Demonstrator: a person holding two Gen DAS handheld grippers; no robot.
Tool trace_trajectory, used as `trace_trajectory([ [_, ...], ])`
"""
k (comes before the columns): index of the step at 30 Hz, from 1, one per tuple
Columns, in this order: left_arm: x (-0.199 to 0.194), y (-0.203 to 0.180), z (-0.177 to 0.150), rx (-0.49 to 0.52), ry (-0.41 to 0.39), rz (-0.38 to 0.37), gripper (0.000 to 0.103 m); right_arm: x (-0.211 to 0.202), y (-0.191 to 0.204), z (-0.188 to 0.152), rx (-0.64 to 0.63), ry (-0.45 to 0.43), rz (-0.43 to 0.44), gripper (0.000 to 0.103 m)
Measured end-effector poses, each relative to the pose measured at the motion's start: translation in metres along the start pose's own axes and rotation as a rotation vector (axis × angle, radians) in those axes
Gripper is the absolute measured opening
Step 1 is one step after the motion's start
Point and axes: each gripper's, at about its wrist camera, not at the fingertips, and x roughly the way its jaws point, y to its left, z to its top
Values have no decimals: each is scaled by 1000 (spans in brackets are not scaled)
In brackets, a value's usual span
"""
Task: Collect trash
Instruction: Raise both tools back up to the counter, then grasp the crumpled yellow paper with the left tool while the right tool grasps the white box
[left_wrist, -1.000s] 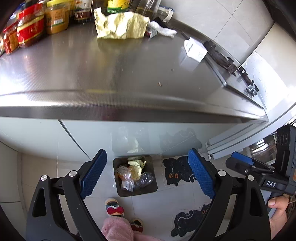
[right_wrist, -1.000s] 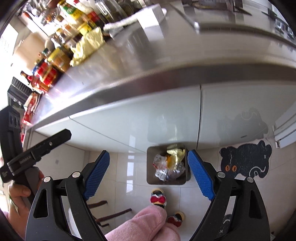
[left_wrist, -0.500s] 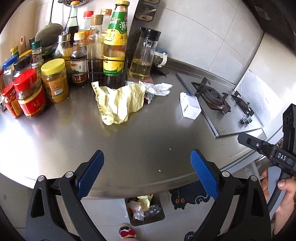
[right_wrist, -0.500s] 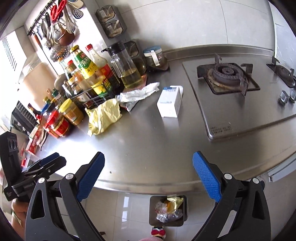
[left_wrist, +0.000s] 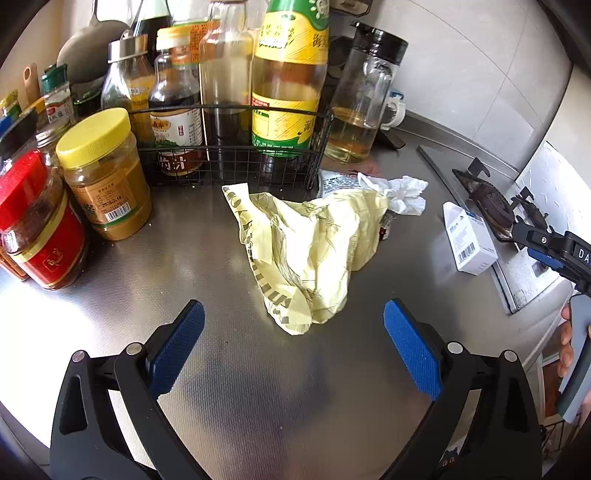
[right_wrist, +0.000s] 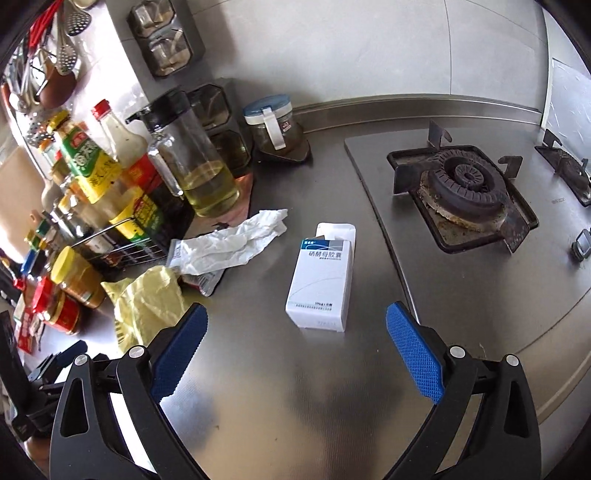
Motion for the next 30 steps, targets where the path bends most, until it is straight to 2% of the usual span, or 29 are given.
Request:
trace_trajectory([
  [4, 25, 5, 8, 1, 45, 1, 93, 24, 0, 5, 13, 22, -23, 98],
  [13, 55, -5, 12, 49, 90, -22, 93, 62, 5, 7, 19, 69, -44, 98],
  [15, 57, -8, 11, 73, 76, -22, 90, 66, 5, 7, 15, 76, -35, 89],
  [16, 58, -11, 11, 83, 65, -24, 87, 67, 5, 7, 11, 80, -32, 84],
  [18, 57, -13, 11, 102, 48, -24, 64, 69, 6, 6, -3, 82, -35, 61],
  [20, 57, -12, 12, 99, 48, -40, 60, 69, 6, 6, -13, 83, -41, 50],
  [22, 57, -12, 13, 101, 47, -51, 51, 68, 7, 5, -20, 82, -46, 49],
  [25, 53, -11, 13, 101, 27, -61, 27, 59, 8, 2, -36, 60, -45, 47],
  [30, 40, -16, 8, 107, 26, -91, 16, 37, 6, -1, -38, 34, -30, 47],
])
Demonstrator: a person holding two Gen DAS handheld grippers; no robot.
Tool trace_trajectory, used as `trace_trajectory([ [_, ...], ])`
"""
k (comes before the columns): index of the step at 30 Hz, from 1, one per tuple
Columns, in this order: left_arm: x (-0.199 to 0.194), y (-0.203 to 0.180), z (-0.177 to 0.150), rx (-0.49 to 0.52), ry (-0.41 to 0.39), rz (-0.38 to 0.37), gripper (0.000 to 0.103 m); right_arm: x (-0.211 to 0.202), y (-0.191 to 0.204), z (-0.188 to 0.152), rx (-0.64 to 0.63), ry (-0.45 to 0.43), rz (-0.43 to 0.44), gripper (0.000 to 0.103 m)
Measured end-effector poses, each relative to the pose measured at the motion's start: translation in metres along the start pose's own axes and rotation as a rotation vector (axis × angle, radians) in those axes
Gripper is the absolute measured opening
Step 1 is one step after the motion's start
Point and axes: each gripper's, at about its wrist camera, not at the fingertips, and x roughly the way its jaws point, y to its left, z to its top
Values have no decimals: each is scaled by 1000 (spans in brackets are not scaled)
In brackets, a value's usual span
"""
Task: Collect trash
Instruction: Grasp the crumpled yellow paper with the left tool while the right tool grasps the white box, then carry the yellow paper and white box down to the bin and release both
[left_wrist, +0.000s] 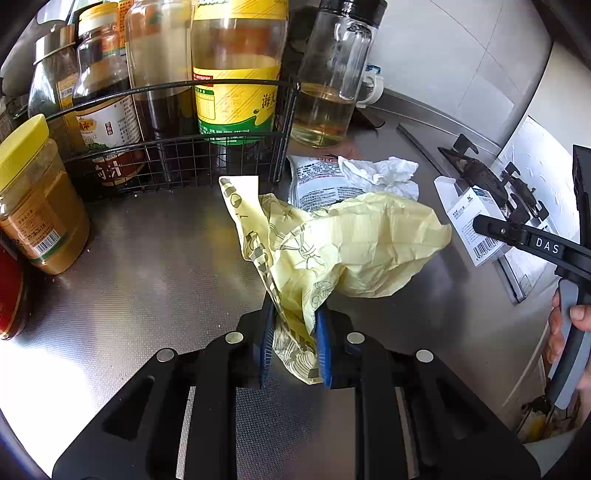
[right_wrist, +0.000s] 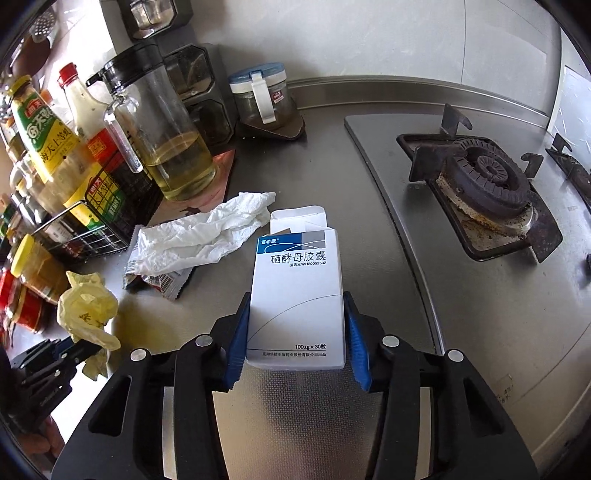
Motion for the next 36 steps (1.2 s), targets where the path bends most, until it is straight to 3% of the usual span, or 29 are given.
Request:
trace_trajectory([
  [11, -83, -54, -47, -6, -83, -11, 14, -82, -3, -51, -52, -44, 118, 47],
  [22, -144, -126, -165, -47, -54, -26, 14, -168, -27, -167, -120, -15, 153, 47],
  [28, -135, -140, -232, -77, 29, -36, 14, -164, -42, -229, -118, 63, 169, 47],
  [36, -73, -133, -295, -86, 168, -25, 14, -88, -49, -292, -71, 241, 171, 47],
])
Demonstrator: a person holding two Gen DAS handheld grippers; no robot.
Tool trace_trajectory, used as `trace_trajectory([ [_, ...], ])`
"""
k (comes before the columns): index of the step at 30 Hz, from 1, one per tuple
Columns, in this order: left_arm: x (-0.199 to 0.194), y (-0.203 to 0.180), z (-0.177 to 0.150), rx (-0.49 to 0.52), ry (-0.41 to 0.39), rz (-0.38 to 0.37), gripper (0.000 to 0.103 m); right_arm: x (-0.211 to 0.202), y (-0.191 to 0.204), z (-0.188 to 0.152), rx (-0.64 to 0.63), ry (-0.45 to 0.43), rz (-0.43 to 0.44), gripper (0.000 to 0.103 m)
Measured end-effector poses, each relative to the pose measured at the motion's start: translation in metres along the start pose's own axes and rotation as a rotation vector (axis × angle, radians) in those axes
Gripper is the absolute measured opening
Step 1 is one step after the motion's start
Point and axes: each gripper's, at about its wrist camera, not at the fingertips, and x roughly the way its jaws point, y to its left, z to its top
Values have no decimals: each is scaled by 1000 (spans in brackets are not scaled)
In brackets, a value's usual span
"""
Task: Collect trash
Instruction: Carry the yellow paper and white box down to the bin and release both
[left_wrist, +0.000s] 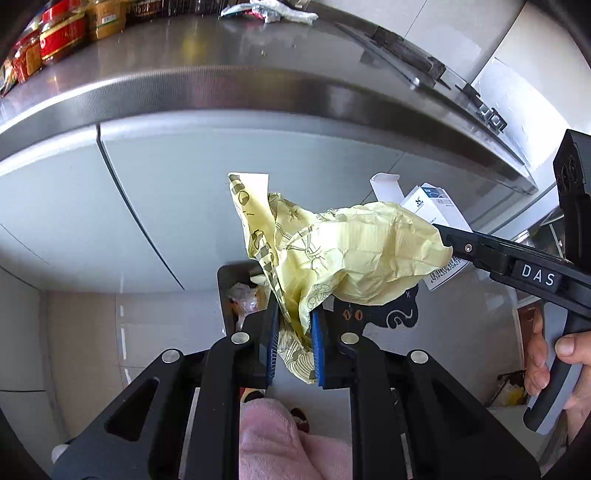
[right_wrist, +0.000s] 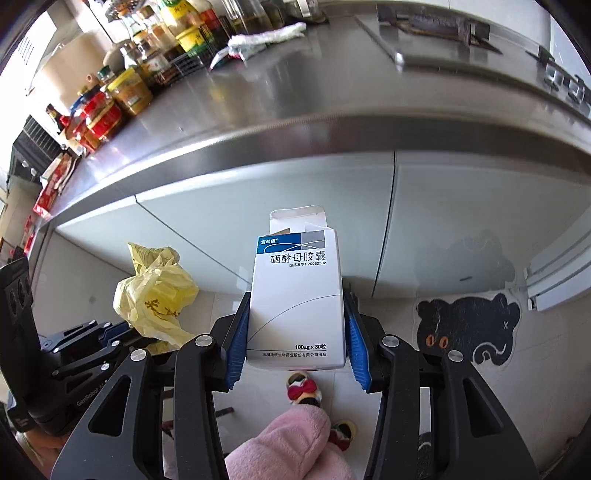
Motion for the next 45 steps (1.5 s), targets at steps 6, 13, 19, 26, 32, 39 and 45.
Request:
trace_trajectory([
  [6, 72, 19, -24, -46, 101, -1, 14, 77, -17, -12, 55, 113, -4, 47],
  [13, 147, 37, -42, -80, 187, -8, 14, 162, -31, -14, 105, 216, 11, 47],
  [19, 186, 51, -51, -97, 240, -11, 15, 207, -38, -9, 131, 284, 30, 47],
  [26, 197, 59, -47, -128, 252, -14, 33, 221, -40, 1, 185, 300, 58, 50],
  [32, 198, 60, -44, -149, 260, -7, 54, 220, -41, 10, 216, 280, 57, 73],
  [39, 190, 60, -40, -159, 246, -7, 71, 205, -46, 15, 230, 268, 59, 73],
  [45, 174, 55, -30, -153, 227, 1, 71, 186, -54, 13, 238, 252, 59, 73],
])
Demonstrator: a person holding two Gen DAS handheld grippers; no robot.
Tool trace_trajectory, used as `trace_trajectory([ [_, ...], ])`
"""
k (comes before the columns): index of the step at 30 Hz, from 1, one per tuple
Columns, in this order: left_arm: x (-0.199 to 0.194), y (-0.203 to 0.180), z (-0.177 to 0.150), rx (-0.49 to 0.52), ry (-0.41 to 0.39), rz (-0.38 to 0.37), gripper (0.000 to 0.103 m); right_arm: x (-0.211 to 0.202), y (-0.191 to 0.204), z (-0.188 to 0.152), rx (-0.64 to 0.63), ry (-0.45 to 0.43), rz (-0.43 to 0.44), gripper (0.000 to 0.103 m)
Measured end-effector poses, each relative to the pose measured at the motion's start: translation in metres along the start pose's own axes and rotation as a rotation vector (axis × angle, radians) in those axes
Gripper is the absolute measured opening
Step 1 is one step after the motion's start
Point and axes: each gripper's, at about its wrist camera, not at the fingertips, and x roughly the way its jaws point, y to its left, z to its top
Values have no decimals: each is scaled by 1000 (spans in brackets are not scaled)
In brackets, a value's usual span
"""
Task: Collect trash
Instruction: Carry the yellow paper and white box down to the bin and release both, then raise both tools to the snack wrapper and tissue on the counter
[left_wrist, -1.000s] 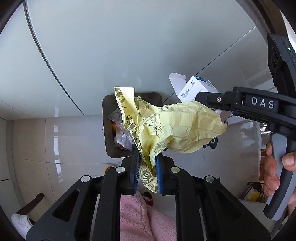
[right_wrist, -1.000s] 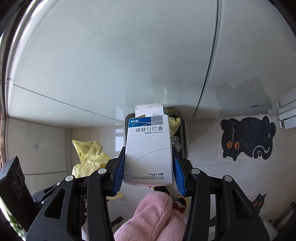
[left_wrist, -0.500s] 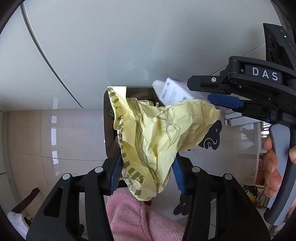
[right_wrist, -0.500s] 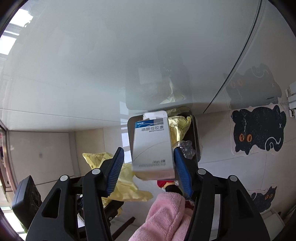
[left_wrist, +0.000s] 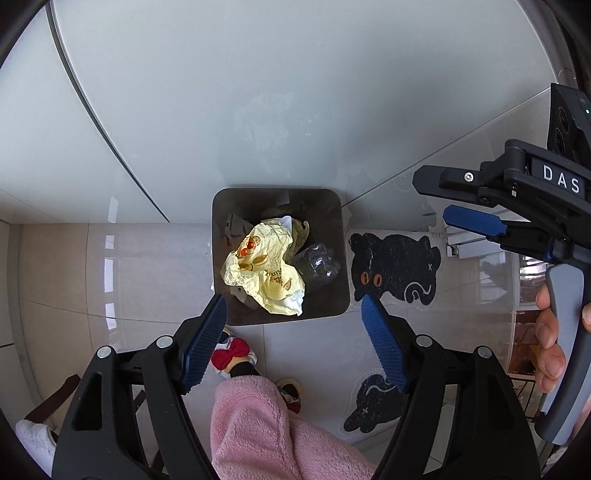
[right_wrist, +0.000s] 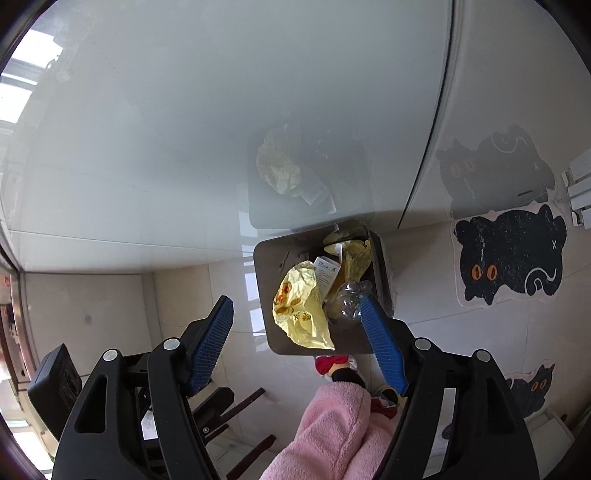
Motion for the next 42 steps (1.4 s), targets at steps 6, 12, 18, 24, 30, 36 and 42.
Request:
trace_trajectory([
  [6, -48, -1, -4, 2, -56, 9, 77, -52, 7, -15, -18, -47, 20, 73],
  [12, -139, -15, 8, 15, -194, 3, 84, -143, 34, -28, -100, -160, 69, 77],
  [18, -222, -37, 42, 76, -348, -18, 84, -227, 66, -9, -179, -325, 92, 85],
  [24, -273, -52, 91, 129, -451, -36, 84, -272, 90, 37, -192, -429, 102, 85],
  [30, -296, -53, 147, 166, -498, -27, 84, -288, 110, 91, -180, -469, 116, 84],
  [36, -295, -43, 210, 202, -511, -11, 84, -281, 124, 151, -137, -467, 108, 82],
  [42, -273, -27, 276, 207, -484, -17, 84, -261, 143, 211, -118, -455, 89, 82],
])
